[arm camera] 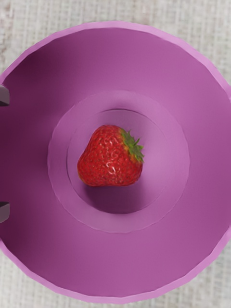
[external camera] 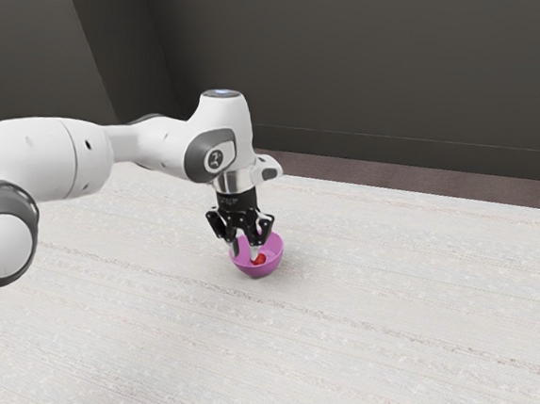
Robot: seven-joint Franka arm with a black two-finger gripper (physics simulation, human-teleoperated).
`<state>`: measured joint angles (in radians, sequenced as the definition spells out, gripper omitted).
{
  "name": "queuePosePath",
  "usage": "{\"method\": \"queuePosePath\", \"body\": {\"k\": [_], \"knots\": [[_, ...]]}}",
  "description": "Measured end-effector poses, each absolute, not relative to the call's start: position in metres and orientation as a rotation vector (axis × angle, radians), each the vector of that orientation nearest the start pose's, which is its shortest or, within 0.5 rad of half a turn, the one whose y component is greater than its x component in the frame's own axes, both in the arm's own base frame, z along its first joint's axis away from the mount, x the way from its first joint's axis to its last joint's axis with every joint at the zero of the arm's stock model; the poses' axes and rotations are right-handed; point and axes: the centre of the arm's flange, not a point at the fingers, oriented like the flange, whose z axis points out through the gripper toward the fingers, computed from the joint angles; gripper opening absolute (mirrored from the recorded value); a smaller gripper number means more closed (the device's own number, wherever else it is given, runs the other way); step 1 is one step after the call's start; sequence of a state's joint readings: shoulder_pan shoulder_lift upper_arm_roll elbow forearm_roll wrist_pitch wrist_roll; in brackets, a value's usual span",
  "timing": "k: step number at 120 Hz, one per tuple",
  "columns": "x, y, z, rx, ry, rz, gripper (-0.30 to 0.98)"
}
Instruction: Take strawberry from the bowl
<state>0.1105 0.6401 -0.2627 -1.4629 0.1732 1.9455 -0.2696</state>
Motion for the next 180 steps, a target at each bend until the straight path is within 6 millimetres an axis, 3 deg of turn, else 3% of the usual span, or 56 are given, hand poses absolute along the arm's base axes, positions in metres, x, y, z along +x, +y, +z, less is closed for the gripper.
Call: {"method": "queuePosePath", "body": {"k": [42,106,160,180], "knots": [[0.713,-0.062,0.290,-3.127,-0.149,0.172,0.21],[0.723,-0.058,0.266,-3.141,-0.171,0.133,0.21],[0.729,-0.056,0.257,-3.148,-0.181,0.108,0.22],[0.729,-0.056,0.256,-3.148,-0.181,0.106,0.16]]}}
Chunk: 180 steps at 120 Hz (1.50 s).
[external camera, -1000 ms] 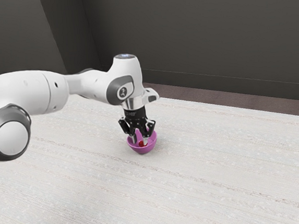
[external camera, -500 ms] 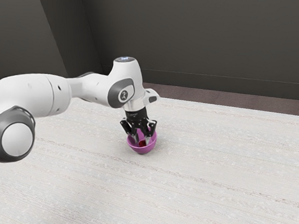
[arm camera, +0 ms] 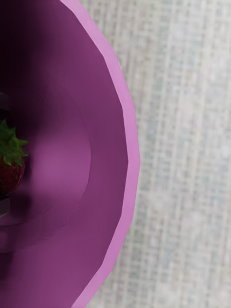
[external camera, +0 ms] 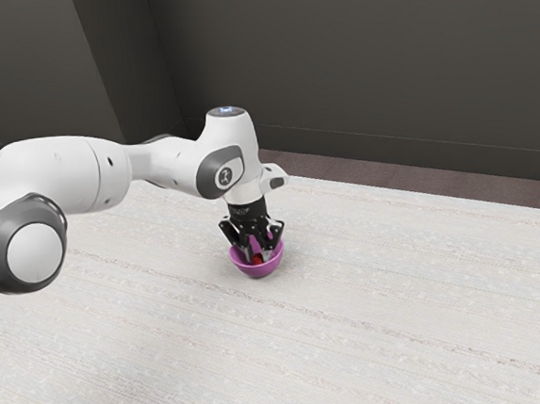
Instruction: Take strawberry from the bowl
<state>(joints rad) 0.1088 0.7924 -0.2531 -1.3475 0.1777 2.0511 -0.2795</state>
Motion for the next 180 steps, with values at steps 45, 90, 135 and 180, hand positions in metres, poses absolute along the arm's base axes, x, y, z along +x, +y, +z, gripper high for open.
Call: {"method": "queuePosePath", "body": {"k": [45,90,135,180], "knots": [[0.729,-0.056,0.260,-3.141,-0.185,0.094,0.08],[0.730,-0.067,0.318,-3.141,-0.173,-0.019,0.03],[0.736,-0.156,0.314,-3.200,-0.023,-0.065,0.01],[0.732,-0.201,0.266,-3.251,0.036,-0.063,0.00]]}}
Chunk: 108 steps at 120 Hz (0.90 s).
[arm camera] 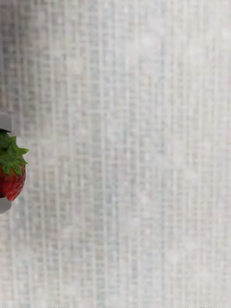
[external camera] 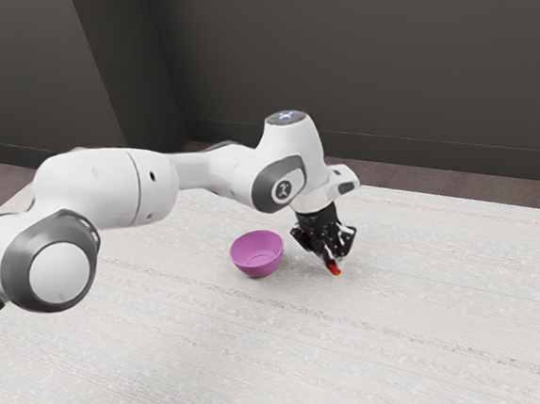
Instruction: Take strawberry from the bowl
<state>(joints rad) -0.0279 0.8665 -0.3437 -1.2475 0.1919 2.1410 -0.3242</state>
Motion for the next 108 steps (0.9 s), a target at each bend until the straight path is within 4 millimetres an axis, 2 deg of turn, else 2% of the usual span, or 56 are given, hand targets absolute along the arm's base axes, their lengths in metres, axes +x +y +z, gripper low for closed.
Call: {"method": "queuePosePath", "body": {"k": [4,24,40,50,65,73,85,108], "knots": [[0.732,-0.202,0.265,-3.253,0.035,-0.066,0.01],[0.732,-0.204,0.263,-3.268,0.039,-0.072,0.34],[0.731,-0.206,0.292,-3.265,0.059,-0.130,0.50],[0.726,-0.207,0.334,-3.252,0.080,-0.195,0.56],[0.706,-0.205,0.431,-3.205,0.111,-0.295,0.62],[0.694,-0.201,0.474,-3.183,0.114,-0.325,0.64],[0.686,-0.194,0.508,-3.164,0.104,-0.314,0.66],[0.674,-0.182,0.554,-3.141,0.081,-0.263,0.67]]}}
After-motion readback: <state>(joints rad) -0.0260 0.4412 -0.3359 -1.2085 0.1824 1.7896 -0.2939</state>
